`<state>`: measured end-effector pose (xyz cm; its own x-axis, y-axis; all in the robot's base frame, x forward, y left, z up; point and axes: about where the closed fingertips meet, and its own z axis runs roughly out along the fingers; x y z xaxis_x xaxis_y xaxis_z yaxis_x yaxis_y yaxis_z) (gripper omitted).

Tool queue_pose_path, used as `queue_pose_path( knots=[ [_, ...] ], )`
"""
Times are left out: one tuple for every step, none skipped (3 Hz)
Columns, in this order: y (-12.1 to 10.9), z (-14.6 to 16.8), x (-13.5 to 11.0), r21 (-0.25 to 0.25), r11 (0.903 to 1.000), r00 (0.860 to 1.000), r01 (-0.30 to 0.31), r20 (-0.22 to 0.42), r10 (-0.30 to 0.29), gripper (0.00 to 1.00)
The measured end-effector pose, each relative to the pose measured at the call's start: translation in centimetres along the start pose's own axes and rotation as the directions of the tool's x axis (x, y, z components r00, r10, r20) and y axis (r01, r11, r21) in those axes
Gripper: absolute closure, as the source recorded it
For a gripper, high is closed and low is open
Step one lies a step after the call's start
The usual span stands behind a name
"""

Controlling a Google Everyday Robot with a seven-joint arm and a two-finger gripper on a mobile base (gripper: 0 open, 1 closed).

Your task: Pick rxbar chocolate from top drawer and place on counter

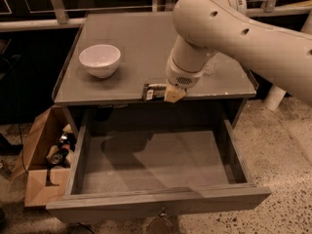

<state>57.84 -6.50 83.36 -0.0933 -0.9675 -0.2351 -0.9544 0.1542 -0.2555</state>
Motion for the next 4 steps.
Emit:
queue_pose_path(
  knots=[
    [-4.3,-1.9,-0.4,0.001,0.9999,1.000,0.017,0.014,-0.017,1.00],
    [-4.7,-2.4,-0.6,0.011,0.9998,1.000,0.015,0.020,-0.015,1.00],
    [-5.1,-1.1,-0.8,-0.013,0.9999,1.000,0.001,0.031,-0.001,1.00],
    [-5.8,0.5,-1.1,-0.034,0.9993,0.999,-0.012,0.039,0.014,1.00]
  ],
)
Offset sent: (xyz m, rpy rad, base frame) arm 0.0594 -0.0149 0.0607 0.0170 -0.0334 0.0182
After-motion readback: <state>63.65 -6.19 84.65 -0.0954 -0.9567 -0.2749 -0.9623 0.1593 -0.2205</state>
